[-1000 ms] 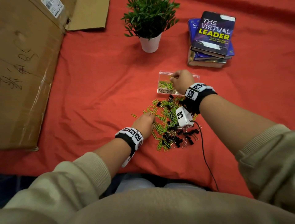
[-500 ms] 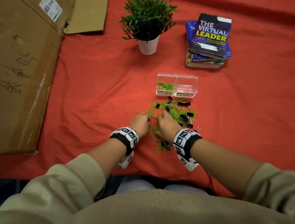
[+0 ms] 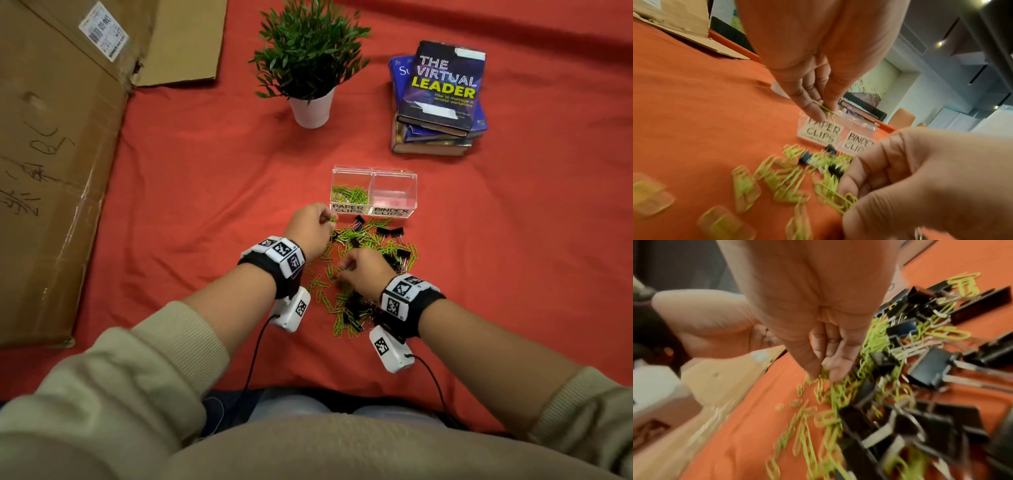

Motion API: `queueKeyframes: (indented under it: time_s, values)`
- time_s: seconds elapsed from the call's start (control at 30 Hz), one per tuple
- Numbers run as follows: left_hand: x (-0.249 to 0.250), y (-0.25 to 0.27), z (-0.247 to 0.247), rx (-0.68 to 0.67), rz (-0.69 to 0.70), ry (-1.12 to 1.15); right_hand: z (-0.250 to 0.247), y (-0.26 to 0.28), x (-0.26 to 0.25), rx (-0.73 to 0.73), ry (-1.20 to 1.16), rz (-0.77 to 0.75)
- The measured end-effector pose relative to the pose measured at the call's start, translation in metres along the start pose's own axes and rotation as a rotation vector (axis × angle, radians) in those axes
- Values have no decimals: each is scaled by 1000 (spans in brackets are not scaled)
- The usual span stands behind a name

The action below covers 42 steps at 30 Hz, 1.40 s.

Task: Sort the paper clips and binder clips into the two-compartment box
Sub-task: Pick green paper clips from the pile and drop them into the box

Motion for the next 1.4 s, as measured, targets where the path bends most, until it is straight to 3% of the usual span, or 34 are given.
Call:
queueKeyframes:
  time_s: [0.23,0.47,0.67,0.97,1.03,1.2,1.3,1.4]
  values:
    - [38,-60,-9,99,44,-24,-68,1,-20,-8,-418,27]
    - [39,-76,-1,13,110,-209,-119,-35,-44,193,-583,-77]
    - [13,-25,-18,138,52,-41,-108,-70,-52,299,-355,-104]
    - [-78,50,26,-150,61,-391,-78,-57,-70,304,61,-176]
    - [-86,56,31,-149,77,-424,-57,-44,-74,223,142,-279]
    - [-85,61,34,-136,132,-436,17,-28,-51,-214,489,-365]
    - [-81,63,37,-154,118,-455,32,-26,-38,-219,631,-423]
    - [-79,61,39,-148,102,-438,32,-19,-30,-171,618,-444]
Point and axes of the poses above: each hand's wrist, its own y-axis away from the middle knuckle, its own z-axis out of the palm, x = y × z, the point moved 4 cm from there along -y, towards the middle knuckle, and after that the axes turned 13 degrees about -y, right-handed, at the moved point
